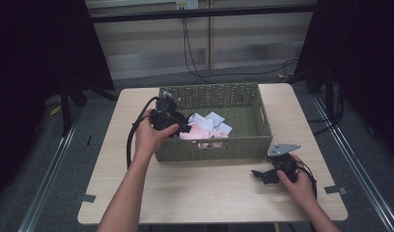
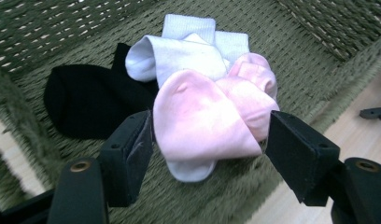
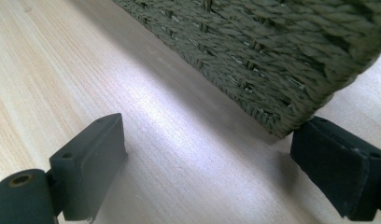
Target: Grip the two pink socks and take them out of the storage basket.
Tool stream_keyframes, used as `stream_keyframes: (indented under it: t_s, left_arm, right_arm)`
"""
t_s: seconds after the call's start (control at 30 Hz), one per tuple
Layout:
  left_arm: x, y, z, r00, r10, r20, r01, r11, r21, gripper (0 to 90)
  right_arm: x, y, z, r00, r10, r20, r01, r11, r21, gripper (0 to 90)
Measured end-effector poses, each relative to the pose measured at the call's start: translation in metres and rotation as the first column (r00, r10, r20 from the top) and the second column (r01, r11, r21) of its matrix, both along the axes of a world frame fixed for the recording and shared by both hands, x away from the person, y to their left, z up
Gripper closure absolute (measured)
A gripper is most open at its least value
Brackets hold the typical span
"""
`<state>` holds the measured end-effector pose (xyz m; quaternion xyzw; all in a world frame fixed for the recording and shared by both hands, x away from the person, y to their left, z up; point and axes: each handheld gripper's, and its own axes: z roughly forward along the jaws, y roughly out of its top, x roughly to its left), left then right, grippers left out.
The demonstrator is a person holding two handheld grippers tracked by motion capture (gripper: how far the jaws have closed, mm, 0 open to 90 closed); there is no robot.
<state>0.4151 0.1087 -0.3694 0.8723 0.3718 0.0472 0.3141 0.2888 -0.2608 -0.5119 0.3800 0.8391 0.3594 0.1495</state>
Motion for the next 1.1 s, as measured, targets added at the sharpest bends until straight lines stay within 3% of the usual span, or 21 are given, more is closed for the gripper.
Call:
stream_keyframes:
  t_s: [0.23, 0.5, 0.67, 0.77, 1.1]
  left_arm:
    - [0.006, -0.024, -0.01, 0.9993, -0.029, -0.025, 0.029, 0.9995, -0.008, 31.8]
    - [0.011, -0.041, -0.019, 0.9979, -0.027, -0.058, 0.027, 0.9996, -0.007, 33.2]
    - [0.014, -0.055, -0.027, 0.996, -0.05, -0.074, 0.05, 0.9987, 0.006, 33.8]
    - [0.014, -0.06, -0.029, 0.9955, -0.043, -0.084, 0.043, 0.999, -0.007, 34.3]
    - [0.017, -0.079, -0.043, 0.9898, -0.049, -0.134, 0.054, 0.9981, 0.03, 39.2]
  right_arm:
    - [0.0, 0.0, 0.0, 1.0, 0.0, 0.0, 0.0, 1.0, 0.0, 9.7]
    - [0.0, 0.0, 0.0, 1.0, 0.0, 0.0, 0.0, 1.0, 0.0, 9.6]
    - [0.0, 0.0, 0.0, 1.0, 0.001, 0.0, -0.001, 1.0, 0.0, 9.6]
    - [0.0, 0.0, 0.0, 1.0, 0.001, 0.001, -0.001, 1.0, 0.0, 9.6]
    - [0.0, 0.0, 0.0, 1.0, 0.001, 0.001, -0.001, 1.0, -0.001, 9.6]
